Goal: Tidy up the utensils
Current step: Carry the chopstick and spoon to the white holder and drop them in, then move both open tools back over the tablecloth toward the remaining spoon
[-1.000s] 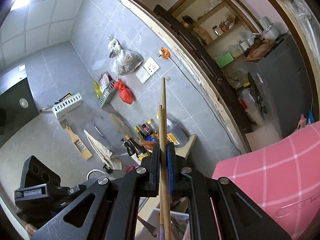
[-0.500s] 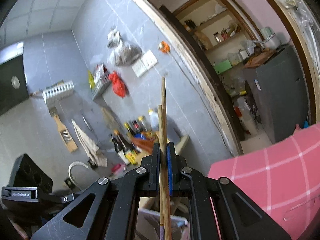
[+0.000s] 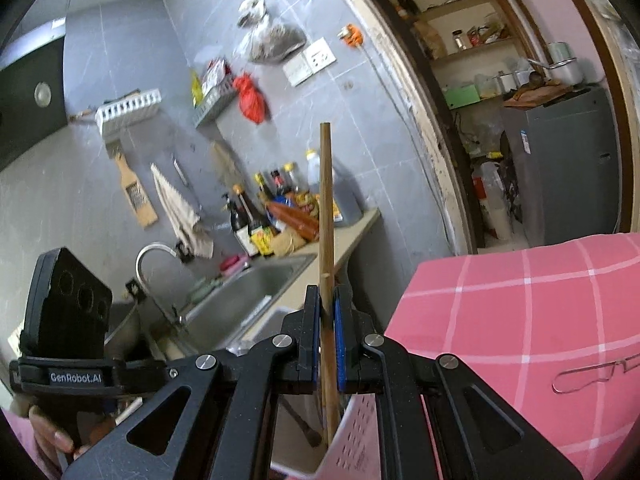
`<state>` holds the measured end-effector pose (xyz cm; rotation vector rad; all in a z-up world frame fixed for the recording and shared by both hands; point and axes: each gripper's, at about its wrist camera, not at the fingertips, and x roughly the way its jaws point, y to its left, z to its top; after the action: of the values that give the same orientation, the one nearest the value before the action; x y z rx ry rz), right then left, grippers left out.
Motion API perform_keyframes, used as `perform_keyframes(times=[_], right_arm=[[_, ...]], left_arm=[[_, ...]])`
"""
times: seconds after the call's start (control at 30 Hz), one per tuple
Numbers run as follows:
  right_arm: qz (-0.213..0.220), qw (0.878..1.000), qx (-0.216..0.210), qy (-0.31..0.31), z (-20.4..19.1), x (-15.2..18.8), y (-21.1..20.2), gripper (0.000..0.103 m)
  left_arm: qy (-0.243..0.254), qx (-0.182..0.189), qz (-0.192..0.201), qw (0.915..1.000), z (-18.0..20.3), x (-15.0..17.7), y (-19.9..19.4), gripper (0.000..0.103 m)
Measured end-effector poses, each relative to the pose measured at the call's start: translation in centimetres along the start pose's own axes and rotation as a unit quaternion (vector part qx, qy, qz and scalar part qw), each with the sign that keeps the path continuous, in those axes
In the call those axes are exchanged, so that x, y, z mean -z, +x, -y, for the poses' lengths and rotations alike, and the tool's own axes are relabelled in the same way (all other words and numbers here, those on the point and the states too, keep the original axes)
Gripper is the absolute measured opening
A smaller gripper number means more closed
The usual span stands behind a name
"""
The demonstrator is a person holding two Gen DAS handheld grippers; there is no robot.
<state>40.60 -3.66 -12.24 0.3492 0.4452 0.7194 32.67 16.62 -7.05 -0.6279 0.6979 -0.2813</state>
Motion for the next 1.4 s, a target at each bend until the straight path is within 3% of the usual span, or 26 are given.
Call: perform_keyframes(times=[0.07, 0.17, 0.37, 0.57, 0.63, 0.83, 1.03, 1.4], right_arm=[[-0.008, 1.000, 0.005, -0.006, 0.0, 0.1, -0.5, 0.011], [-0.006, 1.000, 0.012, -0.006, 0.2, -0.2, -1.6, 0.028], [0.009, 0.999, 0.032, -0.006, 0.4, -1.2, -4.2, 0.036], [0.047, 0.996, 0.077, -0.005, 0.7, -2.6, -8.1, 0.057], [0.062, 0.993, 0.097, -0.005, 1.0, -2.8, -9.7, 0.068], [0.097, 0.983, 0.156, -0.004, 2.1, -2.8, -14.6, 0.090], [0.108, 0.970, 0.217, 0.005, 3.8, -2.0, -18.6, 0.102], [0.062, 0.958, 0.278, 0.042, 8.6, 1.9, -23.0, 0.102]], left_arm=[[0.002, -0.005, -0.003, 1.0000, 0.0, 0.2, -0.2, 0.007], [0.000, -0.007, 0.000, 1.0000, 0.1, 0.6, -0.7, 0.012], [0.025, -0.020, 0.030, 0.9990, 1.6, 1.3, -1.7, 0.031], [0.062, -0.040, 0.065, 0.9951, 4.5, 1.3, -2.7, 0.047], [0.077, -0.047, 0.076, 0.9931, 5.5, 1.4, -2.9, 0.056], [0.127, -0.063, 0.101, 0.9847, 9.1, 2.5, -3.1, 0.083], [0.160, -0.067, 0.109, 0.9789, 11.9, 4.6, -2.1, 0.098], [0.189, -0.065, 0.071, 0.9774, 15.2, 8.9, 1.0, 0.101]])
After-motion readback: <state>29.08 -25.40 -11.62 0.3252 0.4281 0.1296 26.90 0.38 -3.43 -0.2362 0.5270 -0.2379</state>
